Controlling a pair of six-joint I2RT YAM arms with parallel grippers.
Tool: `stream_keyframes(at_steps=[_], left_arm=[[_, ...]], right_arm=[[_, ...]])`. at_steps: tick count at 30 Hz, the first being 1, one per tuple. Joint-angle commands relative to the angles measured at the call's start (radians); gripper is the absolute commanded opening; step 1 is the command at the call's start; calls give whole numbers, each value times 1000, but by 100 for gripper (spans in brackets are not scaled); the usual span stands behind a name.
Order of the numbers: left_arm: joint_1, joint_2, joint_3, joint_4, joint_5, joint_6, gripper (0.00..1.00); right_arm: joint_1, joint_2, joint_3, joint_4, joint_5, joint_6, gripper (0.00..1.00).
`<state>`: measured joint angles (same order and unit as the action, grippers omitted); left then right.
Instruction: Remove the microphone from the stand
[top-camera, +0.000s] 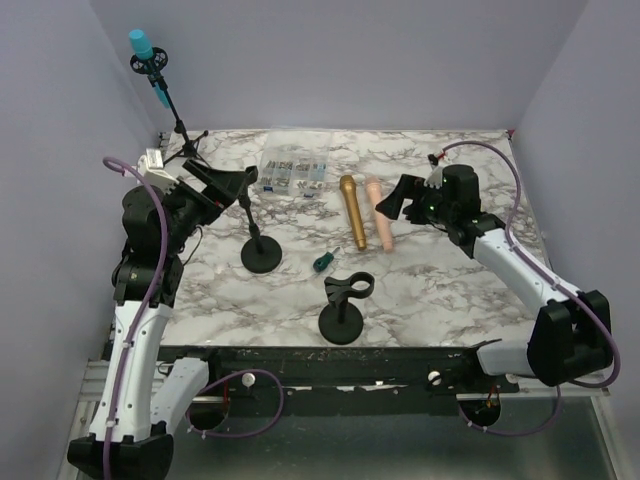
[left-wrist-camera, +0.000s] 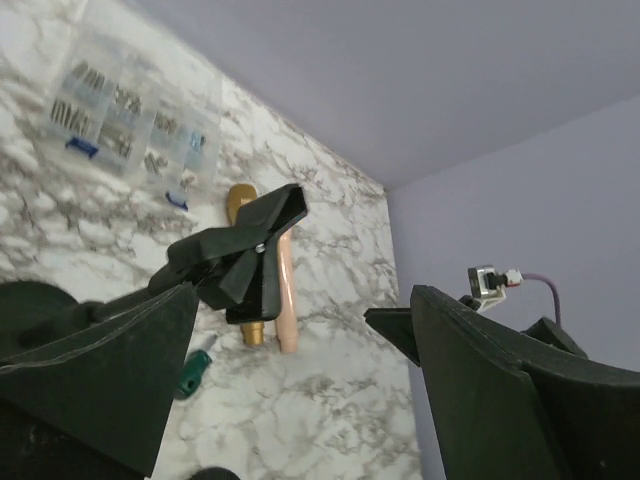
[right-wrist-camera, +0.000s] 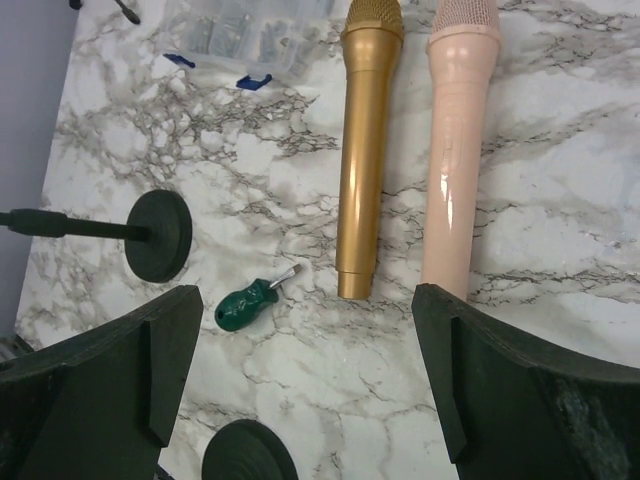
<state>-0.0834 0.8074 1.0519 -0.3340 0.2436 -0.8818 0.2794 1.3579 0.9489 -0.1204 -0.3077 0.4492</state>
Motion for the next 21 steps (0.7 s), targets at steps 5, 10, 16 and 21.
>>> stream_keyframes(at_steps=[5, 10, 16, 21], left_arm=[[29, -39, -221, 150, 48, -385, 84], [30, -61, -278, 254, -2, -388, 79], [31, -49, -306, 292, -6, -413, 73], [34, -2, -330, 414, 24, -454, 56]], right_arm=[[-6, -63, -94, 111, -27, 2, 95], [-6, -77, -116, 148, -32, 9, 95], [-6, -94, -122, 146, -23, 9, 95], [-7, -91, -125, 148, -16, 8, 95]])
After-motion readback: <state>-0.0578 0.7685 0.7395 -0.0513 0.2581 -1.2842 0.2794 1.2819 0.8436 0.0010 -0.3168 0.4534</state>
